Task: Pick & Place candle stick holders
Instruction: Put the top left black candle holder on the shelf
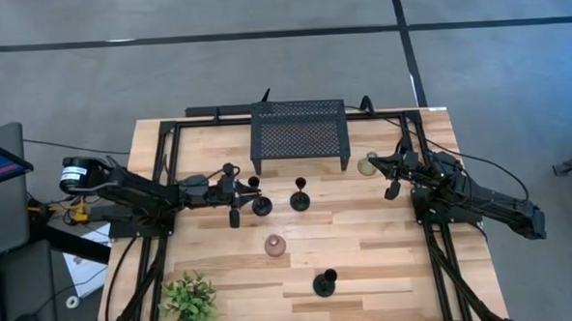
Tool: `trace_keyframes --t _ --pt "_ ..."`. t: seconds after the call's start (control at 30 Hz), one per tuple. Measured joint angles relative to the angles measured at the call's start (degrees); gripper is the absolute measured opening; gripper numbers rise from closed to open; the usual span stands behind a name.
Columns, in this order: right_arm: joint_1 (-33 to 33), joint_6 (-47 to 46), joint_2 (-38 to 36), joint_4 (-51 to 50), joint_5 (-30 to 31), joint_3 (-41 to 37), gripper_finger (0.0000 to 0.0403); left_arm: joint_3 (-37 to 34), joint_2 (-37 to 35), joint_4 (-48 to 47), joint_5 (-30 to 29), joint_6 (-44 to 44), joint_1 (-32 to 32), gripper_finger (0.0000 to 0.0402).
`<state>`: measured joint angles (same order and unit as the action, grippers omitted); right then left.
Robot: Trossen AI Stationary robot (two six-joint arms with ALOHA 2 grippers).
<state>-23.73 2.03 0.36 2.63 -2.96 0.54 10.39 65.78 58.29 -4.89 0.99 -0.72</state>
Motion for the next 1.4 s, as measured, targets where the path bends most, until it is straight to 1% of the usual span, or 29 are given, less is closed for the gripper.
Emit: trace_keyframes --t 0.23,0.67,0.77,0.87,1.0,1.1,1.2,1.4 --pt "0.0 0.0 0.0 0.0 0.0 0.0 0.0000 0.0 0.0 0.1 0.0 0.0 0.0 0.0020" --pt "0.0 0.0 0.0 0.0 0.0 0.0 0.0000 0.0 -0.1 0.0 -2.9 -1.9 0.0 0.0016" --pt "0.0 -0.1 0.0 0.0 0.0 0.0 0.0000 0.0 -1.6 -1.3 -3.3 -2.7 0.0 0.0015" --pt "0.0 -0.1 0.0 0.0 0.0 0.0 0.0000 1.2 -5.7 -8.1 -4.4 -3.0 0.0 0.0015" --pt "0.0 -0.1 0.0 0.0 0.0 0.0 0.0000 4.8 -12.6 -22.0 -6.3 -3.0 0.0 0.0015" --pt "0.0 -0.1 0.0 0.0 0.0 0.0 0.0000 8.4 -16.3 -27.9 -6.3 -3.0 0.0 0.0015" --pt "0.0 -0.1 0.0 0.0 0.0 0.0 0.0000 12.4 -18.0 -32.6 -6.3 -3.0 0.0 0.0015" --pt "0.0 -0.1 0.0 0.3 0.0 0.0 0.0000 22.1 -17.9 -41.7 -6.1 -2.8 -0.5 0.0015"
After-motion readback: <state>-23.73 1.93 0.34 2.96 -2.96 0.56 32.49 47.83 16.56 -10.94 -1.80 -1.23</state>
